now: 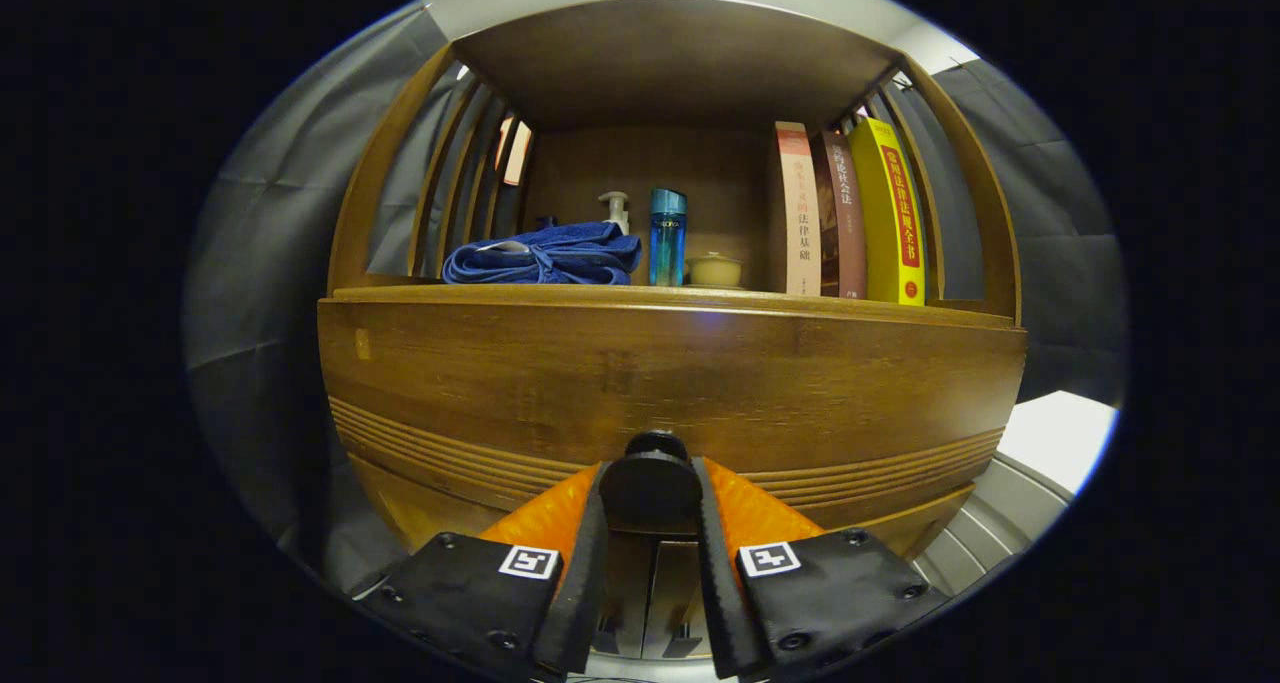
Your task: Pull open the drawer, take out the items inside it, and place them on the countertop above the cabinet.
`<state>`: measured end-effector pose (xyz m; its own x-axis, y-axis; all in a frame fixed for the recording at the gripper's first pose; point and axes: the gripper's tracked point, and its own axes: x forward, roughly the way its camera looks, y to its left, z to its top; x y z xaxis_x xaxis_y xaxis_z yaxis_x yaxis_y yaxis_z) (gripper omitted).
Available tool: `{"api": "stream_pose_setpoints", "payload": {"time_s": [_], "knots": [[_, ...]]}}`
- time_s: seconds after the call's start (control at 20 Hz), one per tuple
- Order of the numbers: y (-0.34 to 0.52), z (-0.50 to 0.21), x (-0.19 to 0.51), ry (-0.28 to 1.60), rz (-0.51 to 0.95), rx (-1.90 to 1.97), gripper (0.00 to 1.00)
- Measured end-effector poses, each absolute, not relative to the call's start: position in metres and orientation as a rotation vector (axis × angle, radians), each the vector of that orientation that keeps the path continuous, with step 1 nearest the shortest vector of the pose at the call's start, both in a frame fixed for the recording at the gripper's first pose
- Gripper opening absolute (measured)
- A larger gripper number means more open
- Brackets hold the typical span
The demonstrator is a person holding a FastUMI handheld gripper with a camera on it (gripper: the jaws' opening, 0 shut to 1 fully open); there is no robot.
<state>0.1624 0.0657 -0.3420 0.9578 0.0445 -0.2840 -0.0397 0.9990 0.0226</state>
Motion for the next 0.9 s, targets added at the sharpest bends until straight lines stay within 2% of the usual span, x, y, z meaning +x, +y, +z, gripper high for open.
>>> {"api": "stream_pose_setpoints", "payload": {"time_s": [0.05,0.3,0.9], "knots": [[0.065,-0.341,0.162,0.288,0.046,0.011,0.52],[0.064,-0.338,0.169,0.285,0.053,0.015,0.33],[0.066,-0.314,0.095,0.302,-0.015,0.017,0.33]]}}
